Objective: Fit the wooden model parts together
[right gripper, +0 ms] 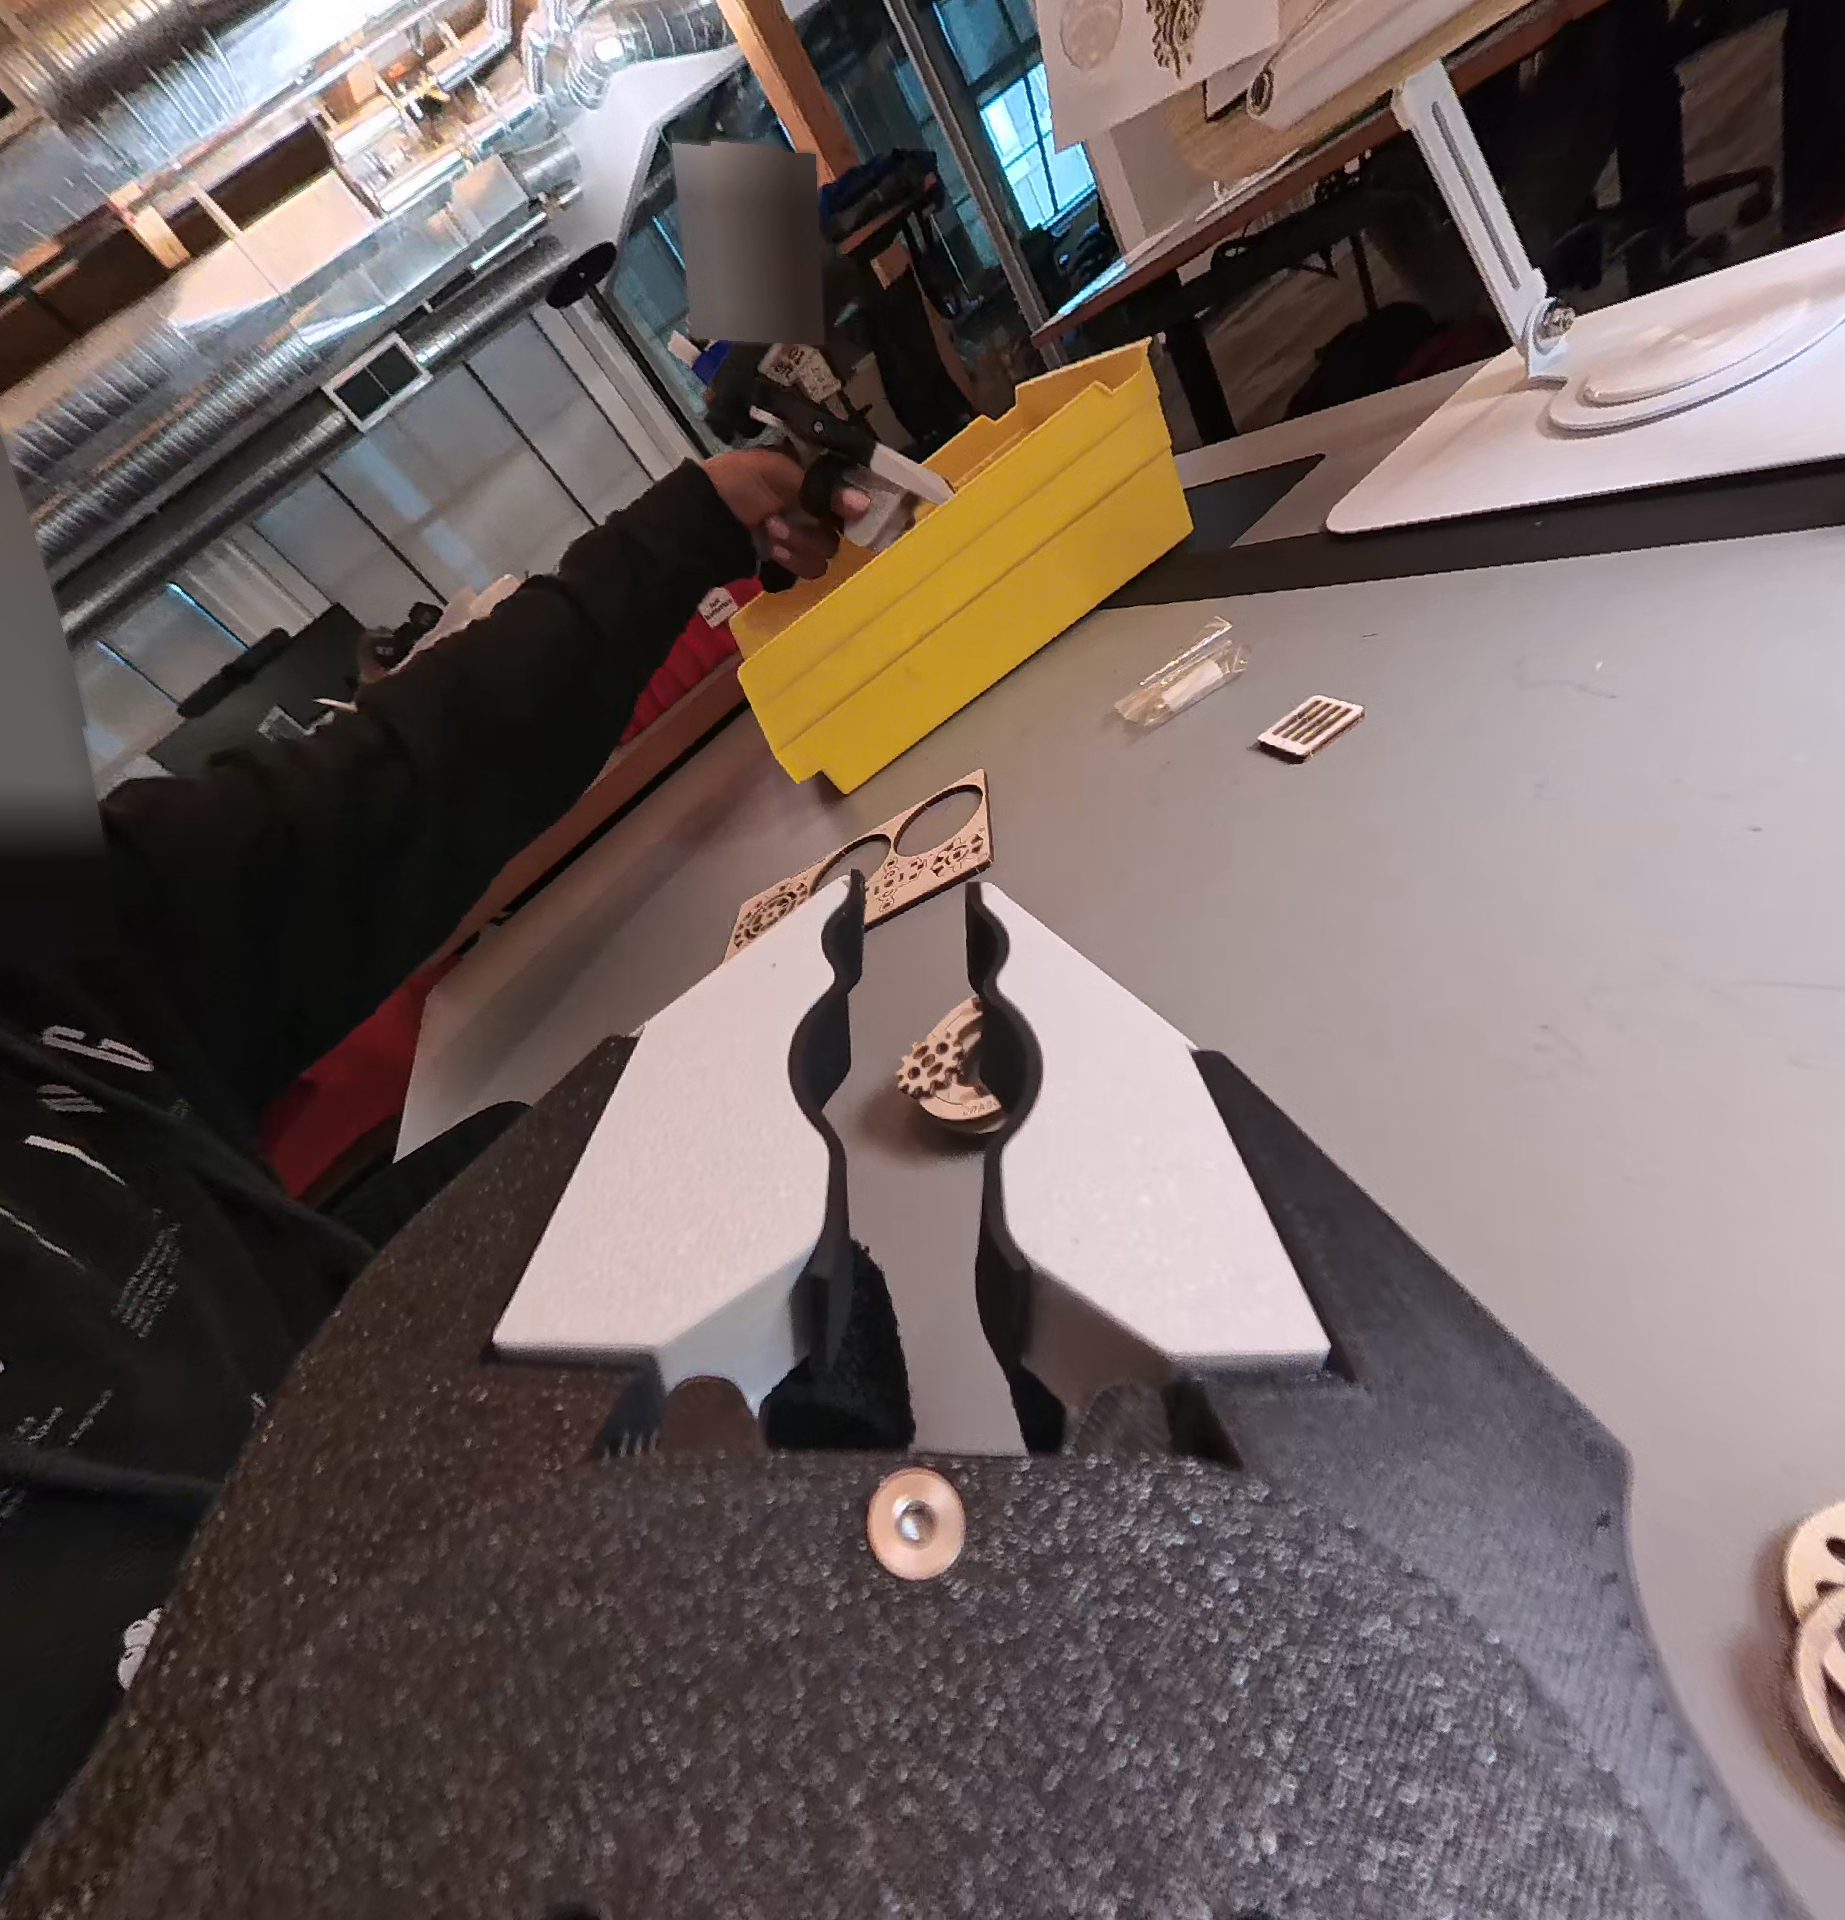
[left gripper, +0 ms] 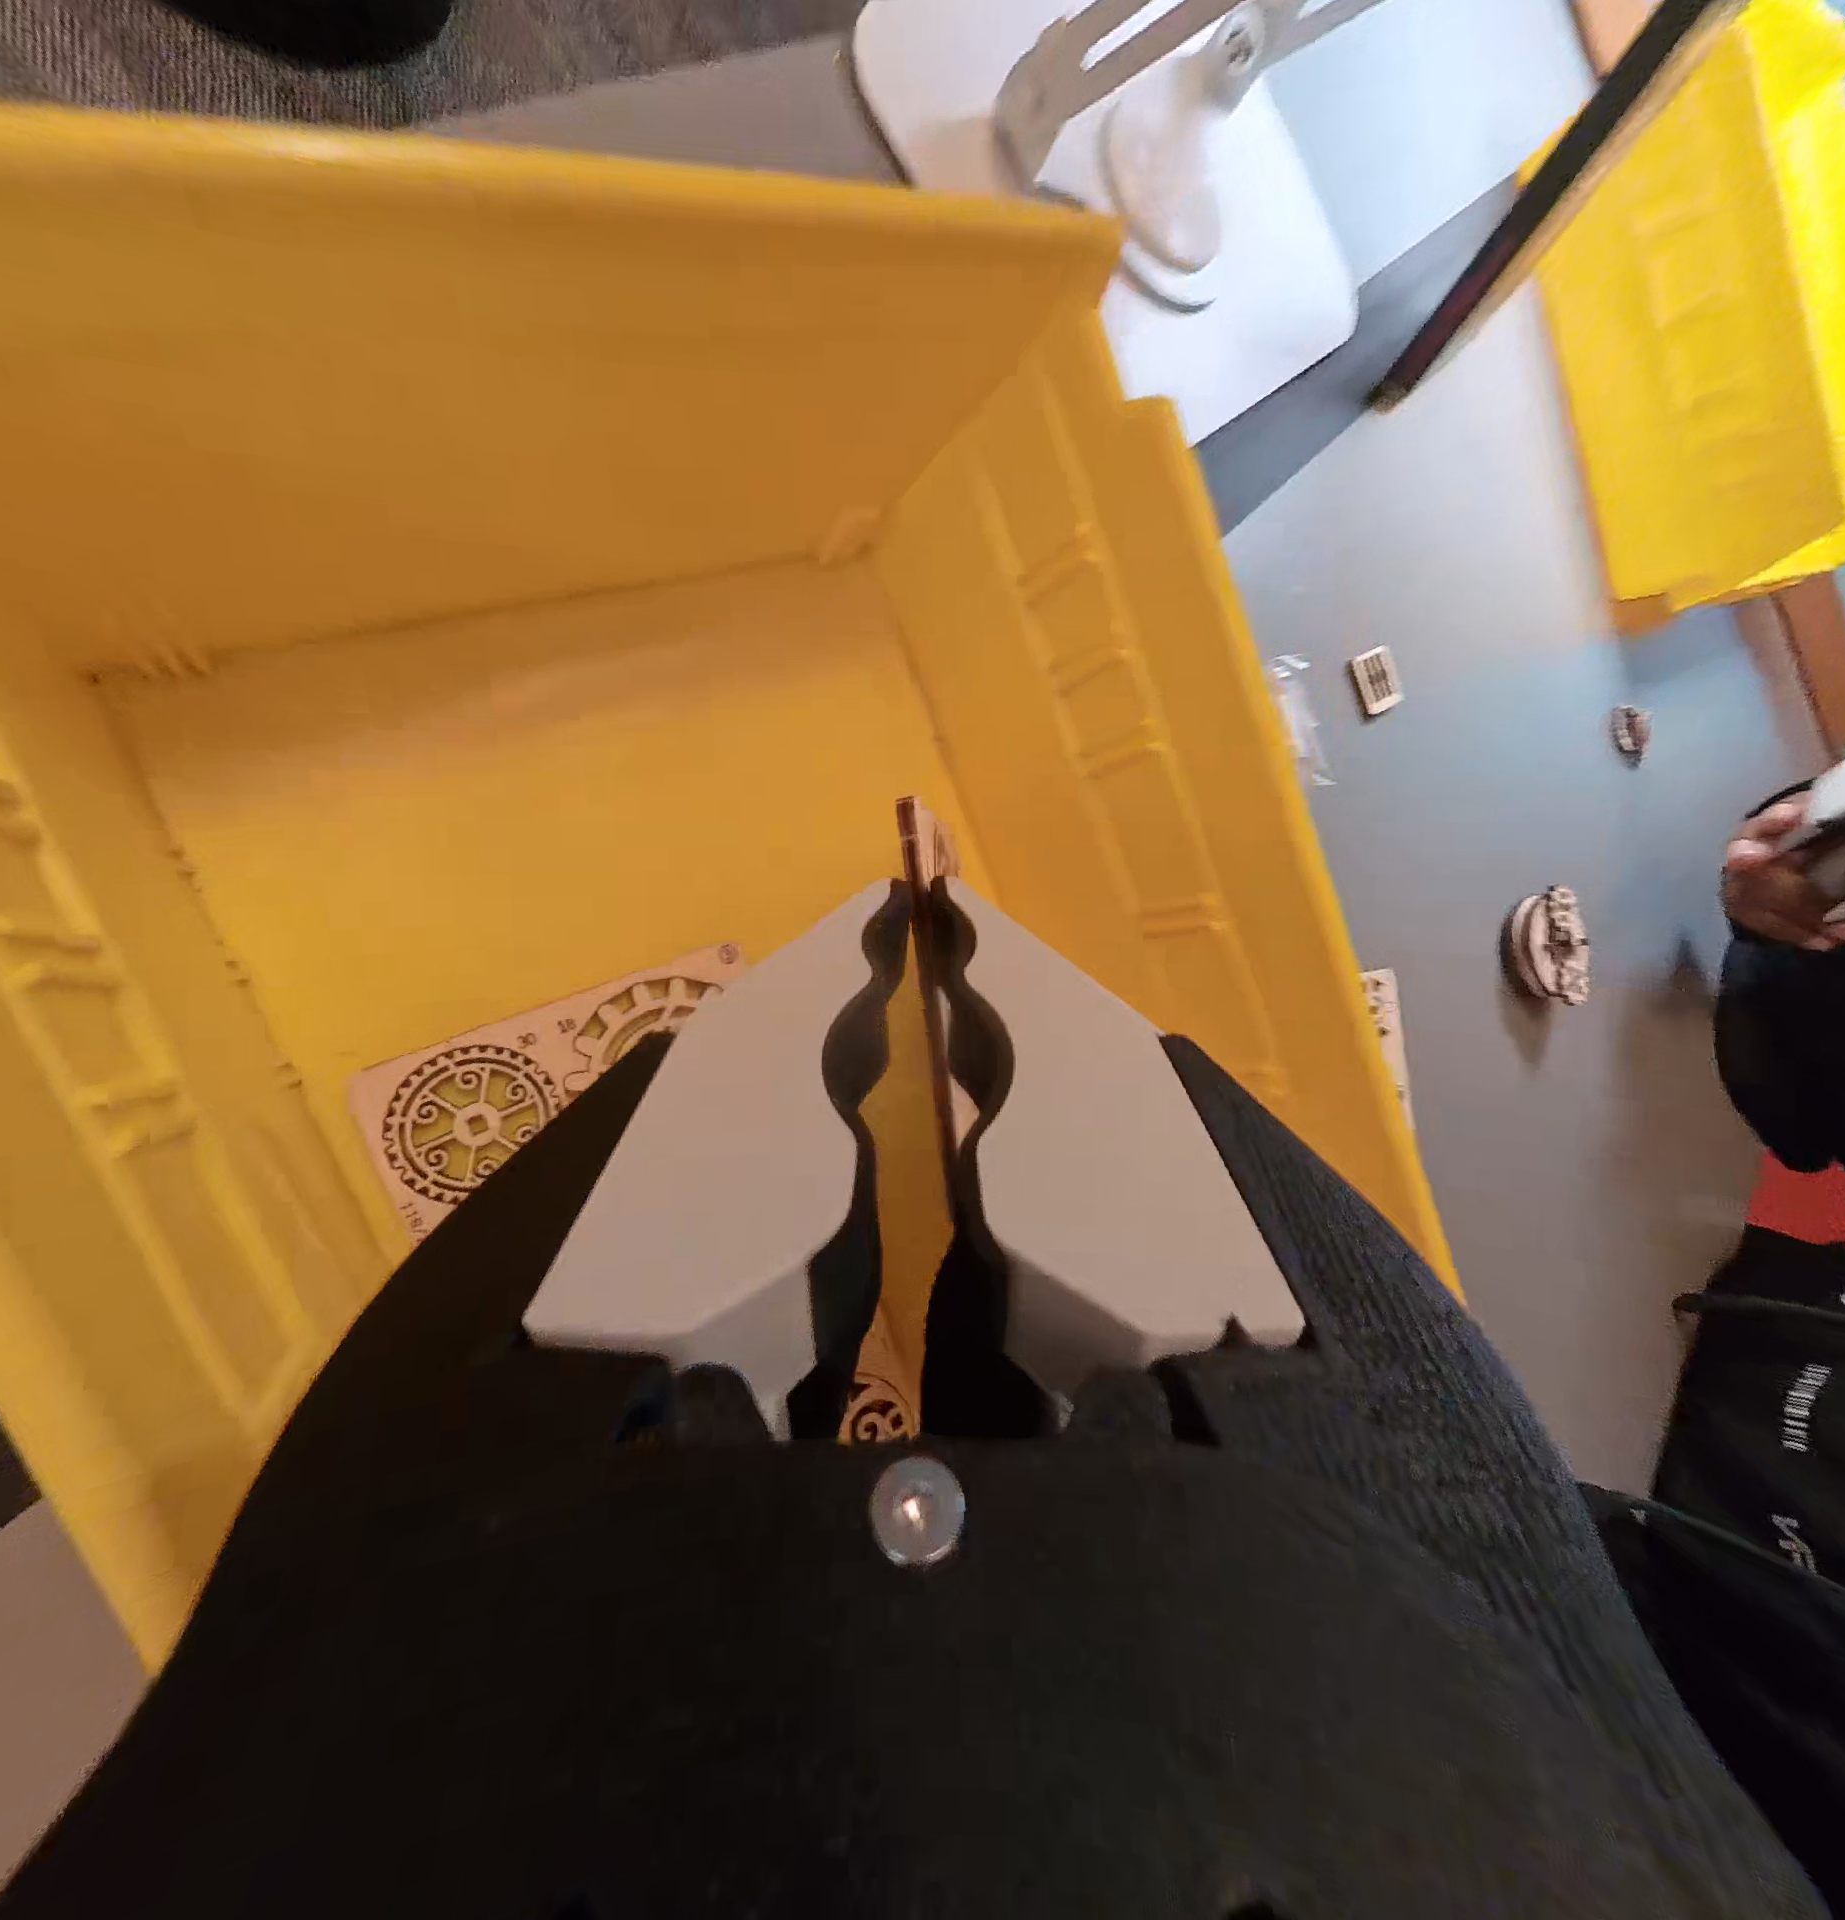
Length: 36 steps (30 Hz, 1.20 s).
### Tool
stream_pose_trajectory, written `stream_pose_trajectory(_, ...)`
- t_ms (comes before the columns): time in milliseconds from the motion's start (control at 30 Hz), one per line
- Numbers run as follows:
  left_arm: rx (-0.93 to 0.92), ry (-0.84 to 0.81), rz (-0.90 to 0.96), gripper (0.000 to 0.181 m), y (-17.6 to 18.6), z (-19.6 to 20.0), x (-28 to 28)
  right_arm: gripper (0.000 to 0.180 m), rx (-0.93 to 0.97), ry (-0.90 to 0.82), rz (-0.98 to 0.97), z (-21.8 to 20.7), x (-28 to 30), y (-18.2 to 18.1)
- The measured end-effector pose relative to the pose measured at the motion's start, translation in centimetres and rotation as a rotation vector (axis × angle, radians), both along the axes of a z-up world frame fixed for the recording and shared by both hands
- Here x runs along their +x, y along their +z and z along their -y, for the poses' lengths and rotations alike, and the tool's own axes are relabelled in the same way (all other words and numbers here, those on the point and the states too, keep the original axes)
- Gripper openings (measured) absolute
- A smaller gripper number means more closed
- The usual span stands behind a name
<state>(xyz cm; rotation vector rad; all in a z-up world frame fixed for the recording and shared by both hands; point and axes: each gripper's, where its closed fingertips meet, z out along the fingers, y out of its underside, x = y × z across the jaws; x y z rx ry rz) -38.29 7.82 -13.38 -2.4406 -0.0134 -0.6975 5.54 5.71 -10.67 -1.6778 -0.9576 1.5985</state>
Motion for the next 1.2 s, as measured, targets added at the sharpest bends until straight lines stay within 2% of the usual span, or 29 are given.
stream_pose_trajectory(200, 0.188, 0.04, 0.028, 0.001, 4.9, 1.9, -0.6, 0.017, 0.027, 0.018, -0.005, 0.2, 0.0, 0.8)
stream_pose_trajectory(400, 0.426, 0.075, 0.051, 0.001, 11.7, 4.3, -0.1, 0.017, 0.063, 0.083, -0.01, 1.0, -1.1, 1.6)
stream_pose_trajectory(600, 0.656, 0.016, 0.107, 0.001, 19.8, 6.7, 5.2, 0.018, 0.143, 0.176, -0.034, 2.8, -3.5, 2.9)
stream_pose_trajectory(700, 0.746, -0.029, 0.17, 0.001, 22.5, 7.6, 9.5, 0.02, 0.187, 0.21, -0.065, 3.9, -4.9, 3.8)
stream_pose_trajectory(933, 0.854, -0.135, 0.389, 0.001, 24.1, 8.4, 20.8, 0.031, 0.243, 0.233, -0.157, 6.0, -7.5, 6.0)
stream_pose_trajectory(1200, 0.86, -0.221, 0.602, 0.001, 21.9, 7.8, 31.5, 0.043, 0.236, 0.267, -0.325, 8.4, -6.6, 10.1)
